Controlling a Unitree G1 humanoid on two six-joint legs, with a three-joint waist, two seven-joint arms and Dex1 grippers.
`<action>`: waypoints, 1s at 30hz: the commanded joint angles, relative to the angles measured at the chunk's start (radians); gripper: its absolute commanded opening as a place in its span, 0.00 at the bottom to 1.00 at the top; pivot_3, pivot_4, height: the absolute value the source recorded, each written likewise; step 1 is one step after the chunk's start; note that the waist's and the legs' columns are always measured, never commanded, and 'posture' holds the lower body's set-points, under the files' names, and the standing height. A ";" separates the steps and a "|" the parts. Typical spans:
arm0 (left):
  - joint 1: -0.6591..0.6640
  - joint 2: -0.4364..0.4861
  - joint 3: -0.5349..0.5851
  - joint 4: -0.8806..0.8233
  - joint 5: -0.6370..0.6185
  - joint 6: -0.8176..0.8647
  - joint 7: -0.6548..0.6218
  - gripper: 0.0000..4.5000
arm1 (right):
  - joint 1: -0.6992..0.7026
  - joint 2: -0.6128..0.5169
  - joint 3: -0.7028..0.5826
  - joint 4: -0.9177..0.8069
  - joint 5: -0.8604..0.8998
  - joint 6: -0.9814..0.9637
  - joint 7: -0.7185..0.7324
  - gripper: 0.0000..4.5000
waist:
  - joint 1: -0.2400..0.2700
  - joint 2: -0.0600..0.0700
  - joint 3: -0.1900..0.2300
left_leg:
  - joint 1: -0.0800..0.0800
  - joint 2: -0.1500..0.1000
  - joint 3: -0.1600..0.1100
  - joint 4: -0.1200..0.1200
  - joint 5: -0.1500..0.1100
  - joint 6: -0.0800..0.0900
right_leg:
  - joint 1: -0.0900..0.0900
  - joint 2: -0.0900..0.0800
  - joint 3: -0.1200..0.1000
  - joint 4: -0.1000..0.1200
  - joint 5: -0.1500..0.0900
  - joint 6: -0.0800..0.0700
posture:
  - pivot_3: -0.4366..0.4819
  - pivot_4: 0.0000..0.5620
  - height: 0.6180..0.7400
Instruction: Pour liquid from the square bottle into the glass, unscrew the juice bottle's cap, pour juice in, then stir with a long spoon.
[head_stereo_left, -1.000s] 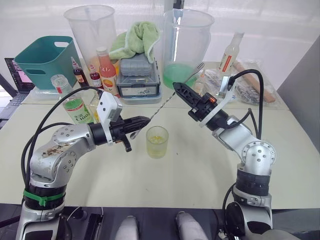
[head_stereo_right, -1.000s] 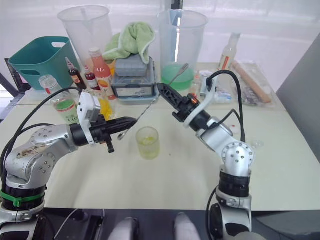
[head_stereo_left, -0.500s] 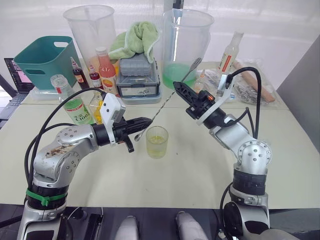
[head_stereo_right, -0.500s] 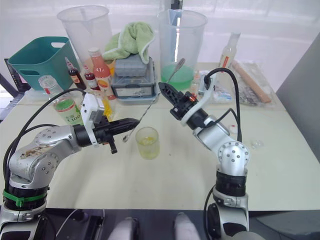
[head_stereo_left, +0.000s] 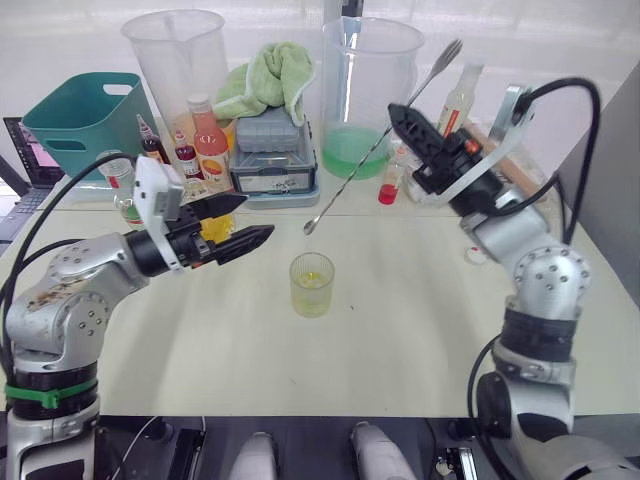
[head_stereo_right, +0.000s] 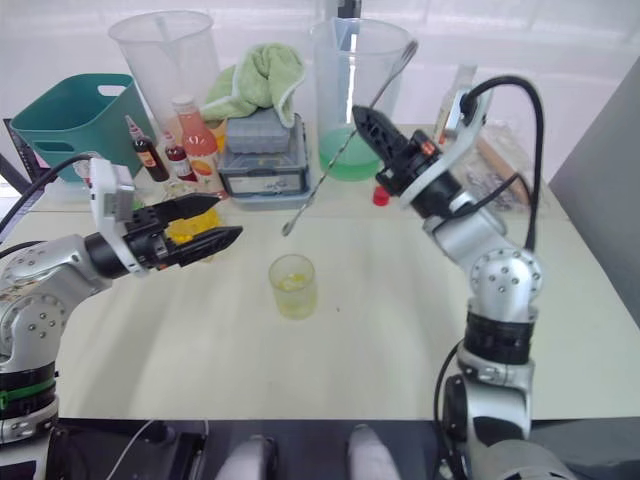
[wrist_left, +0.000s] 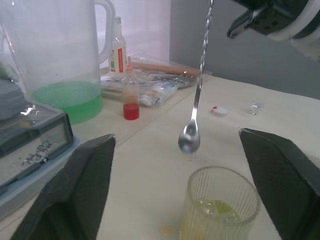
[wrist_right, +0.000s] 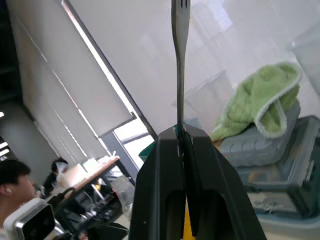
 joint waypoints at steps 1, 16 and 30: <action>0.049 0.022 0.027 -0.005 0.021 -0.069 -0.041 0.99 | -0.030 -0.048 0.050 -0.027 -0.051 0.010 0.094 0.00 | -0.005 0.000 0.000 | 0.000 0.000 0.000 0.000 0.000 0.000 | 0.000 0.000 0.000 0.000 0.000 0.000 | 0.48 0.27 0.90; 0.235 0.024 -0.040 -0.035 0.080 -0.174 -0.112 0.99 | 0.010 -0.132 0.225 -0.127 -0.222 0.047 0.283 0.00 | -0.006 0.000 0.000 | 0.000 0.000 0.000 0.000 0.000 0.000 | 0.000 0.000 0.000 0.000 0.000 0.000 | 0.48 0.27 0.90; 0.279 0.013 -0.061 -0.068 0.102 -0.198 -0.094 0.99 | 0.076 -0.100 0.301 -0.195 -0.310 0.044 0.382 0.00 | -0.007 0.000 0.000 | 0.000 0.000 0.000 0.000 0.000 0.000 | 0.000 0.000 0.000 0.000 -0.001 0.000 | 0.48 0.27 0.90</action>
